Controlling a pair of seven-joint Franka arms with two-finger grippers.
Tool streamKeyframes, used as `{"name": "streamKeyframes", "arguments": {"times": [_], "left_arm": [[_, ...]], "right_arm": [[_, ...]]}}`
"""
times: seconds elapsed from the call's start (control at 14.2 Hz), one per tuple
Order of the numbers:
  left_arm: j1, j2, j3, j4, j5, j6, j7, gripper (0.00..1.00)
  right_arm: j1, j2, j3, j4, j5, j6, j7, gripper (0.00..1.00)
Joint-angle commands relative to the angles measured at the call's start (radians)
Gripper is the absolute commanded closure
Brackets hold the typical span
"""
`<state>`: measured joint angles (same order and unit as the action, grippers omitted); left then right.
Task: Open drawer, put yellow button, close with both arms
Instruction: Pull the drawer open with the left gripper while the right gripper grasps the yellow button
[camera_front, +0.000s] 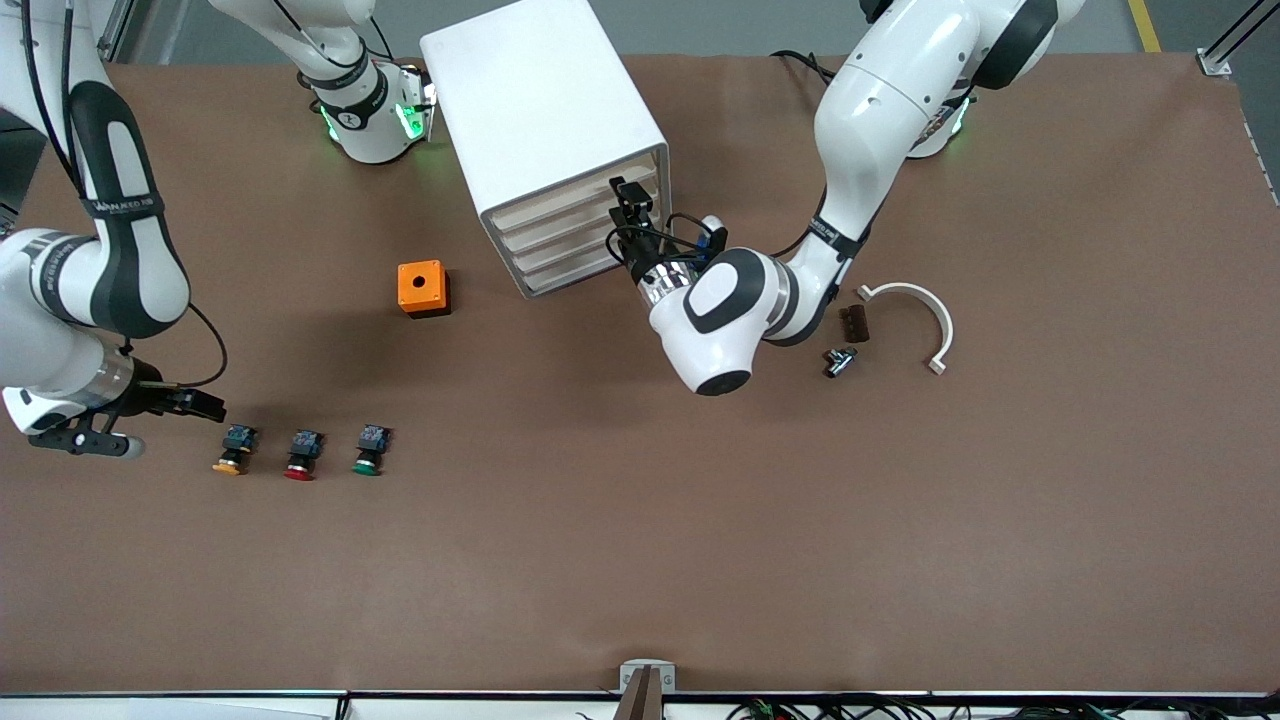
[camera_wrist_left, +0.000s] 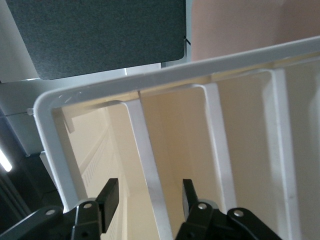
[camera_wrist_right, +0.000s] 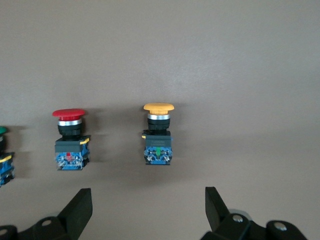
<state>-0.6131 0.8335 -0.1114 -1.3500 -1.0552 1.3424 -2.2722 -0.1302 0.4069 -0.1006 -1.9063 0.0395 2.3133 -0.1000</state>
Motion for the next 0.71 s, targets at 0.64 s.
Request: {"name": "streamKeyframes", "arguments": {"times": [0.64], "left_arm": [[-0.053, 0.026, 0.007, 0.014, -0.037, 0.026, -0.076, 0.86]], "right_arm": [[-0.014, 0.208, 0.013, 0.081, 0.028, 0.120, 0.005, 0.00]]}}
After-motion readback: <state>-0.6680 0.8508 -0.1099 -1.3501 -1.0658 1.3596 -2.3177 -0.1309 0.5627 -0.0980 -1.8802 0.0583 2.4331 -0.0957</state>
